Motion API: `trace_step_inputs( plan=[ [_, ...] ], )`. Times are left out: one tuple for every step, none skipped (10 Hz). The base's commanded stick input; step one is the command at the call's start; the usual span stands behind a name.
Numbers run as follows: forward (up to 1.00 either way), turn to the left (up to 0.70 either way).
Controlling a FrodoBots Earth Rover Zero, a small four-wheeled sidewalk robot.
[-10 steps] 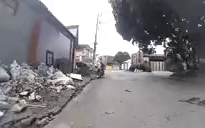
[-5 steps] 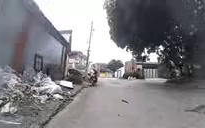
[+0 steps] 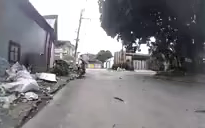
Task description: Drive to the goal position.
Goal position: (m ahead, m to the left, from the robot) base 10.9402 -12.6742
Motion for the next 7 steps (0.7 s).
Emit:
trace_step_inputs(
  plan=[
    [1.00, 0.00],
    [1.00, 0.00],
    [1.00, 0.00],
    [1.00, 0.00],
    [1.00, 0.00],
    [1.00, 0.00],
    [1.00, 0.00]
  ],
)
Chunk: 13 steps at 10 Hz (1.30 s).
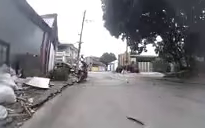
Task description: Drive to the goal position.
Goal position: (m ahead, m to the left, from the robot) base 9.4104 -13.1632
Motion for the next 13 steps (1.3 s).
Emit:
trace_step_inputs(
  plan=[
    [1.00, 0.02],
    [1.00, 0.17],
    [1.00, 0.25],
    [1.00, 0.03],
    [1.00, 0.02],
    [1.00, 0.00],
    [1.00, 0.00],
    [1.00, 0.00],
    [1.00, -0.02],
    [1.00, -0.25],
    [1.00, -0.40],
    [1.00, -0.40],
    [1.00, -0.40]
  ],
)
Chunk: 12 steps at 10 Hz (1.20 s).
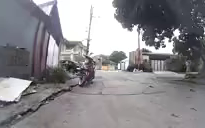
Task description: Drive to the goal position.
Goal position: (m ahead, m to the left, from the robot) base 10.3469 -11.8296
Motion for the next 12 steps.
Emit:
trace_step_inputs(
  plan=[
    [1.00, -0.40],
    [1.00, -0.40],
    [1.00, -0.40],
    [1.00, -0.40],
    [1.00, -0.40],
    [1.00, -0.15],
    [1.00, 0.00],
    [1.00, 0.00],
    [1.00, 0.00],
    [1.00, 0.03],
    [1.00, 0.31],
    [1.00, 0.40]
  ],
)
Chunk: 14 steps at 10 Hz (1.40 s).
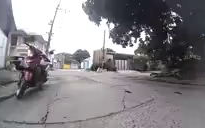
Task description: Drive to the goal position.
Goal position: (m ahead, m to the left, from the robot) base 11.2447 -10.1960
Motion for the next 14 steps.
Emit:
trace_step_inputs(
  plan=[
    [1.00, 0.23],
    [1.00, 0.08],
    [1.00, 0.00],
    [1.00, 0.00],
    [1.00, 0.00],
    [1.00, 0.00],
    [0.50, 0.00],
    [0.19, 0.00],
    [0.18, 0.00],
    [0.11, 0.00],
    [0.09, 0.00],
    [0.10, 0.00],
    [0.10, 0.00],
    [0.11, 0.00]
  ],
)
